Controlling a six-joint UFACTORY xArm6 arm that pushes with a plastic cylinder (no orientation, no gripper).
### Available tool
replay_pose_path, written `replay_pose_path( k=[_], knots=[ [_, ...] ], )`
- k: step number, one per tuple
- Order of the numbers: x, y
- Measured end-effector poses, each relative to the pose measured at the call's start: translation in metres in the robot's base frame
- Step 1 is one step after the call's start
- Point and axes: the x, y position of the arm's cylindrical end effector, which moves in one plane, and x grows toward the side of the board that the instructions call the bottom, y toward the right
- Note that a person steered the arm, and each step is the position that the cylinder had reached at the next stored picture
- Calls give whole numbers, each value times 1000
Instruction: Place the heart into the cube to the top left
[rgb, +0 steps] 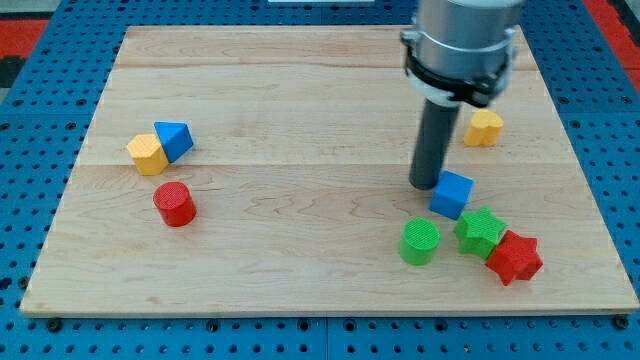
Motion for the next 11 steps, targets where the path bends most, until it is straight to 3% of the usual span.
replay_pose_path(
  k=[1, 2, 3, 4, 5, 6, 7, 8, 10, 11],
  knots=[
    [-39, 49],
    [-39, 151],
    [-80, 136],
    [-104, 31],
    [-56, -36],
    [-66, -50],
    [-39, -117],
    [-17, -70],
    [-62, -59],
    [-6, -40]
  ],
)
